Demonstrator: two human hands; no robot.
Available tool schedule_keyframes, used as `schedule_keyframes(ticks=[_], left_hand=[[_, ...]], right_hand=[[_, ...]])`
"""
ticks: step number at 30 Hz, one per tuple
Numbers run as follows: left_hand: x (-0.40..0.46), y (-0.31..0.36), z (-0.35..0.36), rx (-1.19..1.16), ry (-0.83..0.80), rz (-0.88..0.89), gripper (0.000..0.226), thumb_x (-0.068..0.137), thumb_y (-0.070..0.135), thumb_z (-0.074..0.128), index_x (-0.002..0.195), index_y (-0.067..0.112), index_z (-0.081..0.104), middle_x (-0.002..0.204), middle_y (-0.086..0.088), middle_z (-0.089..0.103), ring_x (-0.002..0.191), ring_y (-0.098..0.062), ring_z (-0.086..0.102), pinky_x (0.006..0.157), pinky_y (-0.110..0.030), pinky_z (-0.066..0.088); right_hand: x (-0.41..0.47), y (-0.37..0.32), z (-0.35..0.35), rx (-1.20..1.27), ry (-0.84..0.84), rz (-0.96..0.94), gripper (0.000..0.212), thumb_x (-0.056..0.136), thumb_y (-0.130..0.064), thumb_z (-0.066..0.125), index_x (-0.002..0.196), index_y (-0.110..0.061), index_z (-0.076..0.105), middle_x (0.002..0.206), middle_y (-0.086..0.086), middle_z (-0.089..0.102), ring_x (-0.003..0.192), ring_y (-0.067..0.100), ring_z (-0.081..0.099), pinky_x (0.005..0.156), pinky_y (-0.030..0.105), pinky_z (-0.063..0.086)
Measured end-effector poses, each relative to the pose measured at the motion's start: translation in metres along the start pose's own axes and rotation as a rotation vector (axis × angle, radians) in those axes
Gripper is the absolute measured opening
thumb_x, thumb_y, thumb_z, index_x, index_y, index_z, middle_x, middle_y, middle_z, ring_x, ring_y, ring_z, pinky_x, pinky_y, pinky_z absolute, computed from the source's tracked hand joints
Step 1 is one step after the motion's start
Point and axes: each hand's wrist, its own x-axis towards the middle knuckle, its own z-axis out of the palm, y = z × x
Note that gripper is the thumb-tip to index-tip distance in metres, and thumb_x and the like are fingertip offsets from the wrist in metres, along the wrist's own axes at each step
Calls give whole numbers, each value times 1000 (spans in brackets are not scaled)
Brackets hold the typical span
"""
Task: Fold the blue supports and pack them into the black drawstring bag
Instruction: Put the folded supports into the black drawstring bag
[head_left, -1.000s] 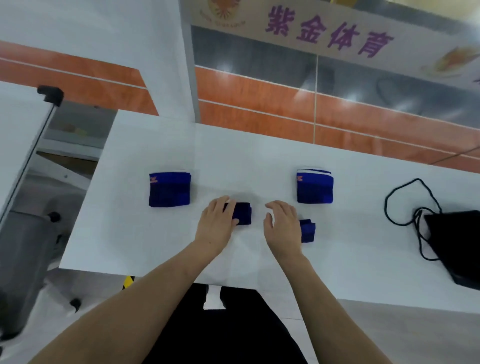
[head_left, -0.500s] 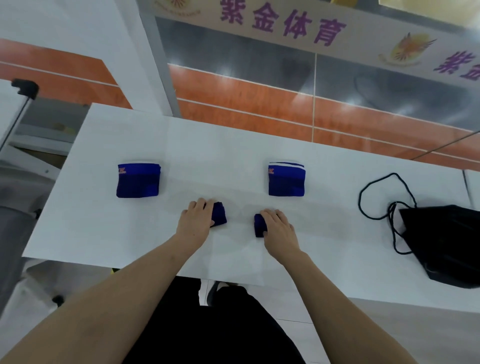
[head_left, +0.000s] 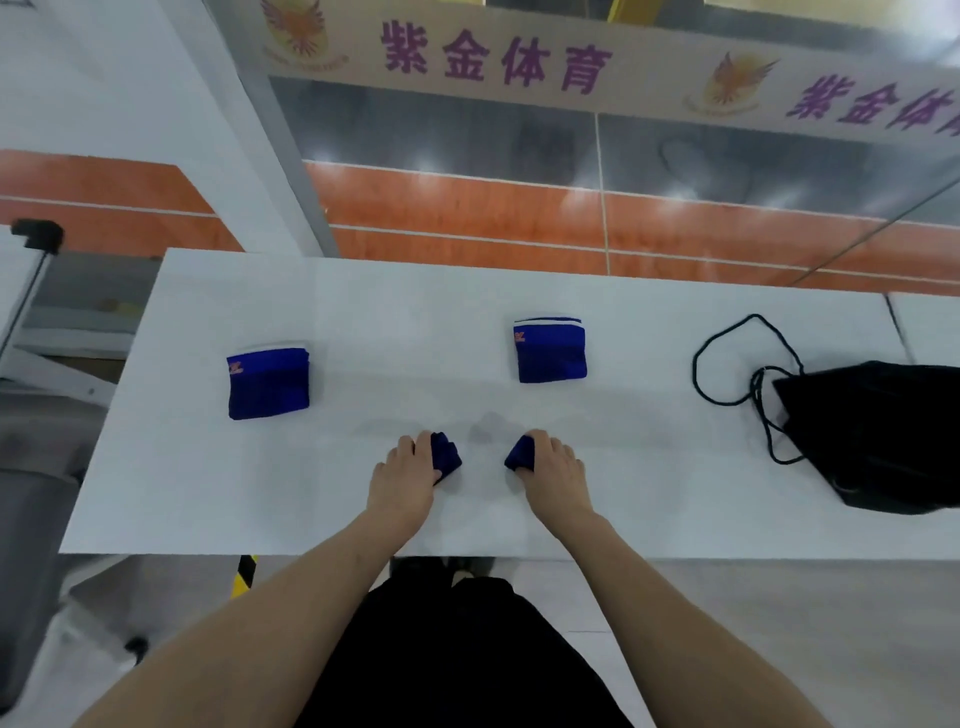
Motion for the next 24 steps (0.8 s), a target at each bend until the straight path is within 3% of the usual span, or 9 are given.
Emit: schedule_keyframes(ticks=[7,12,15,18,24], left_hand=[[-10,75,-24,-255,43,172,47,104,22,46,148,14,32,125,-15,47,102,-32,54,88,-44,49],[-25,165,-30,-418,59,324,44,105,18,44,147,15,33,132,-14,51,115,-28,49,91,-31,39],[-37,222,-27,-469,93,394,44,103,16,44,146,13,36,135,-11,52,119,-25,48,95,-27,36],[-53,285,-15,-482,126,461,42,102,14,43,144,13,38,135,-8,53,120,-24,49,98,-27,37],[-88,413,21,-597,143,470,46,101,17,45,147,16,37,140,-3,52,125,-23,48,107,-41,43]], right_hand=[[-61,15,-49,455,296,142,39,98,-30,62,133,-25,46,119,-9,58,100,15,56,88,34,48],[-103,52,-94,816,428,293,39,98,-21,54,134,-31,45,116,-9,62,100,10,61,82,30,51],[-127,91,-121,896,480,304,38,95,-13,49,127,-33,47,109,-10,62,95,10,60,73,26,48],[-150,144,-144,956,539,332,40,93,-10,49,124,-35,49,108,-8,62,95,14,61,73,27,51],[-190,258,-187,1029,646,321,40,95,-12,58,129,-31,52,114,-9,66,96,1,63,74,16,52]])
